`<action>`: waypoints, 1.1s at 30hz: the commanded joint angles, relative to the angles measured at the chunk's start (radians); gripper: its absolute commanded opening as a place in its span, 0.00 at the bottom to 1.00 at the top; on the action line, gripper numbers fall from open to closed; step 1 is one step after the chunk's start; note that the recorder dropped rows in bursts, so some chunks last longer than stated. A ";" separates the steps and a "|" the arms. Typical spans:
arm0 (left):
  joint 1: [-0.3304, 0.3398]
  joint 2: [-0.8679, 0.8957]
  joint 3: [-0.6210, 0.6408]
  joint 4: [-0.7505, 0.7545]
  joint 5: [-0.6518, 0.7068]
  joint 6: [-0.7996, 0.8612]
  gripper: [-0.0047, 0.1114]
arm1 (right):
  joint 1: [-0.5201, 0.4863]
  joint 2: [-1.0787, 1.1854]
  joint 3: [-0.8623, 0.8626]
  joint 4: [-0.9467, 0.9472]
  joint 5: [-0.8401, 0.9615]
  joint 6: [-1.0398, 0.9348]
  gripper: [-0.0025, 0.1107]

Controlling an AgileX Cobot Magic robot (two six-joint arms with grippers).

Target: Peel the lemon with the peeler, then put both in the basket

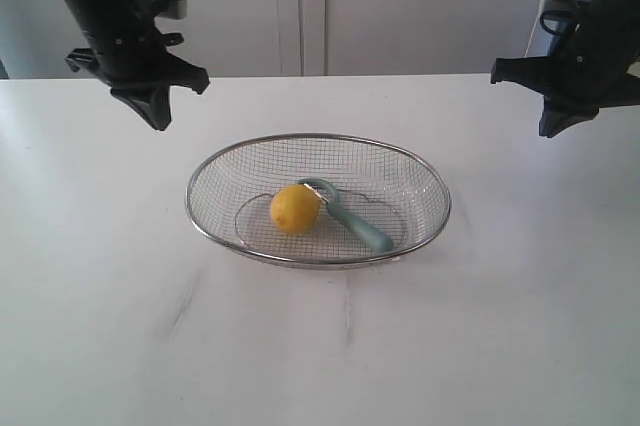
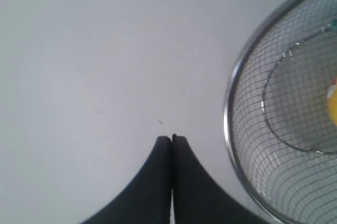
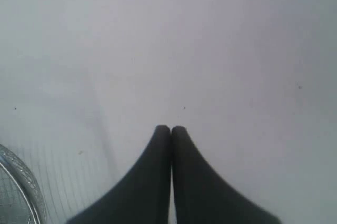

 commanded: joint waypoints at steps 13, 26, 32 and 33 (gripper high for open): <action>0.095 -0.066 -0.006 -0.004 0.092 -0.006 0.04 | -0.006 -0.012 0.003 0.000 -0.004 0.006 0.02; 0.095 -0.219 0.072 -0.008 0.092 -0.004 0.04 | -0.006 -0.012 0.003 0.000 -0.004 0.006 0.02; 0.095 -0.338 0.214 -0.008 0.092 -0.004 0.04 | -0.006 -0.012 0.003 0.000 -0.004 0.006 0.02; 0.095 -0.359 0.241 -0.008 0.092 -0.004 0.04 | -0.006 -0.012 0.003 0.000 -0.004 0.006 0.02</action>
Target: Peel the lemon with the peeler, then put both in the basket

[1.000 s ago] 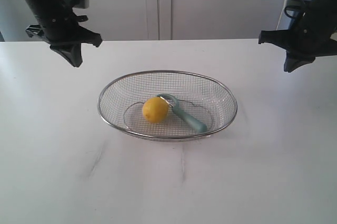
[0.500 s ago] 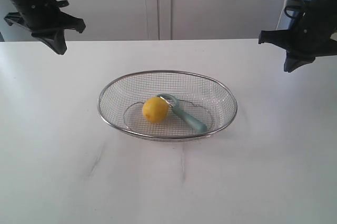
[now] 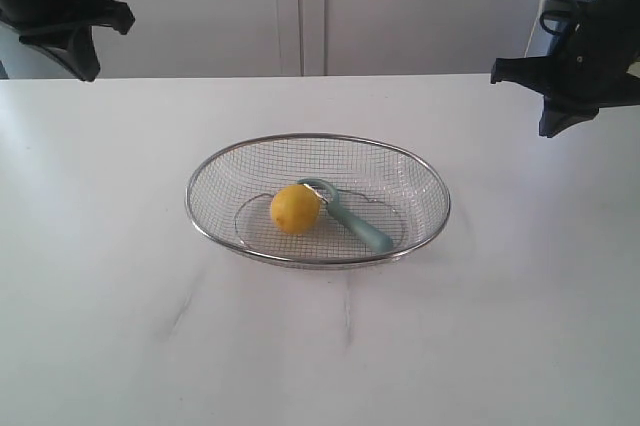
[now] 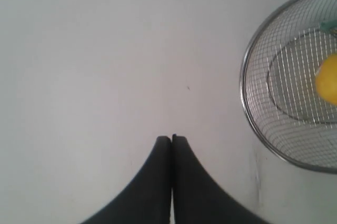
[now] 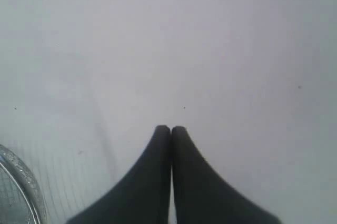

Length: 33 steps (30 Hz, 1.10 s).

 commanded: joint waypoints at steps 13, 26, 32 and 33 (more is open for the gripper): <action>0.001 -0.387 0.401 -0.008 0.004 -0.005 0.04 | -0.006 -0.012 0.003 0.000 -0.004 0.006 0.02; 0.001 -0.796 0.673 -0.023 -0.012 -0.007 0.04 | -0.006 -0.012 0.003 0.000 -0.004 0.006 0.02; 0.001 -0.826 0.673 -0.023 -0.006 -0.005 0.04 | -0.006 -0.012 0.003 0.000 -0.004 0.006 0.02; 0.001 -0.826 0.673 -0.023 -0.006 -0.005 0.04 | -0.006 -0.012 0.003 0.000 -0.004 0.006 0.02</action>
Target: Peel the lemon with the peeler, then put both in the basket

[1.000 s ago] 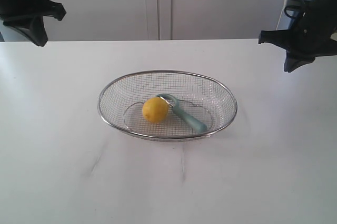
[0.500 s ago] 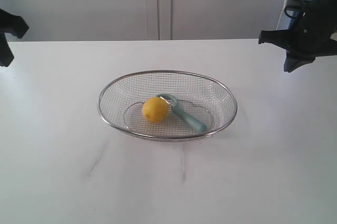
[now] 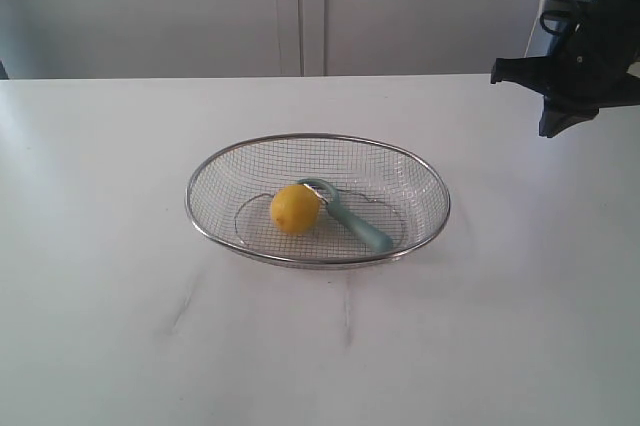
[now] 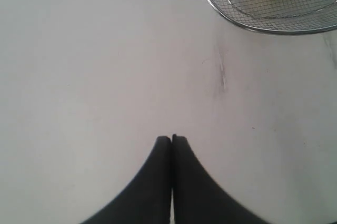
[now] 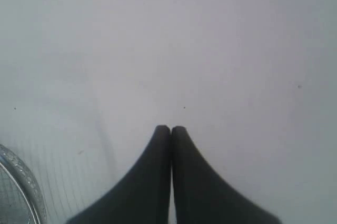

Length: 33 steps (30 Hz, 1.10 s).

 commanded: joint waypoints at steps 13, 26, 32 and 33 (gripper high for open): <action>0.080 -0.106 0.060 0.049 -0.056 0.000 0.04 | -0.006 -0.012 0.003 0.000 -0.004 0.006 0.02; 0.189 -0.349 0.369 0.039 -0.317 -0.008 0.04 | -0.006 -0.012 0.003 0.000 -0.004 0.006 0.02; 0.189 -0.455 0.544 0.045 -0.473 -0.008 0.04 | -0.006 -0.012 0.003 0.000 -0.004 0.006 0.02; 0.189 -0.475 0.579 0.045 -0.489 -0.008 0.04 | -0.006 -0.012 0.003 0.000 -0.004 0.006 0.02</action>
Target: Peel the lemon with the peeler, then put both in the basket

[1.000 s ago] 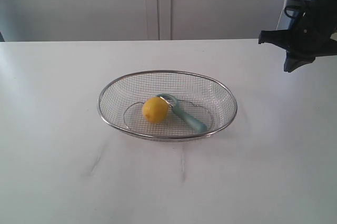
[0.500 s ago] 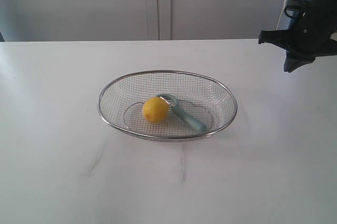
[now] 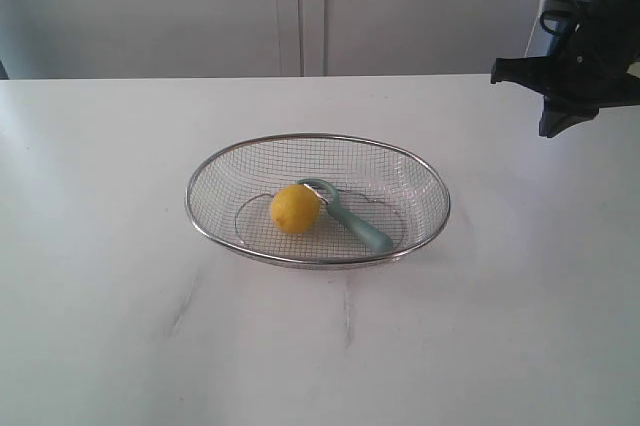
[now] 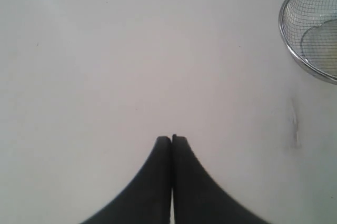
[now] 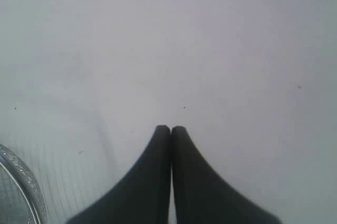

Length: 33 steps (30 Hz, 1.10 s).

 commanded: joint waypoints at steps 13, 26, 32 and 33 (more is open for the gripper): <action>0.075 -0.287 0.421 -0.013 -0.259 -0.008 0.04 | -0.006 -0.012 0.003 0.000 -0.004 0.006 0.02; 0.075 -0.538 0.616 -0.019 -0.282 -0.008 0.04 | -0.006 -0.012 0.003 0.000 -0.004 0.006 0.02; 0.075 -0.620 0.690 -0.019 -0.292 -0.008 0.04 | -0.006 -0.012 0.003 0.000 -0.004 0.006 0.02; 0.075 -0.620 0.705 -0.019 -0.296 -0.008 0.04 | -0.006 -0.012 0.003 0.000 -0.004 0.006 0.02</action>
